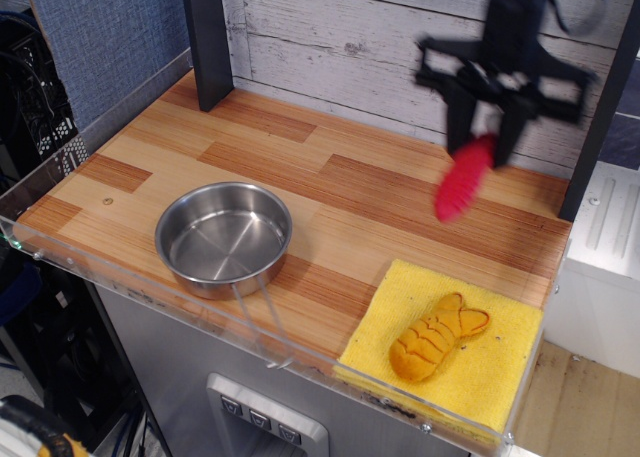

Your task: Place the red fork right of the metal pot.

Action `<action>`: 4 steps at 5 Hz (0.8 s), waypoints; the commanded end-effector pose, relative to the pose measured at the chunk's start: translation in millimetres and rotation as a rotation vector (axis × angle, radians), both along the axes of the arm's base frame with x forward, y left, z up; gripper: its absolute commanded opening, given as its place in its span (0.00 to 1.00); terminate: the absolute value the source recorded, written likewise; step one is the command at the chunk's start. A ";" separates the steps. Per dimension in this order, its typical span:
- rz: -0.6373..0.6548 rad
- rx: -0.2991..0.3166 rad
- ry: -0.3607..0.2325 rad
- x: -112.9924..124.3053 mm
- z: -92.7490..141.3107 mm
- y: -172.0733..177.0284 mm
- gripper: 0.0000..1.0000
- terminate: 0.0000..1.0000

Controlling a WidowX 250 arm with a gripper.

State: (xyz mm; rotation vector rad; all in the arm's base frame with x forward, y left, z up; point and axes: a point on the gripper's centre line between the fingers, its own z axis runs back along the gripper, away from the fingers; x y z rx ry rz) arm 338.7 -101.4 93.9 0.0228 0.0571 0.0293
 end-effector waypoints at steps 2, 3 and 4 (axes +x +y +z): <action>0.144 0.077 -0.001 8.8 -38.9 49.8 0.00 0.00; 0.180 0.064 -0.013 8.4 -47.0 68.4 0.00 0.00; 0.199 0.044 -0.022 8.2 -55.0 69.0 0.00 0.00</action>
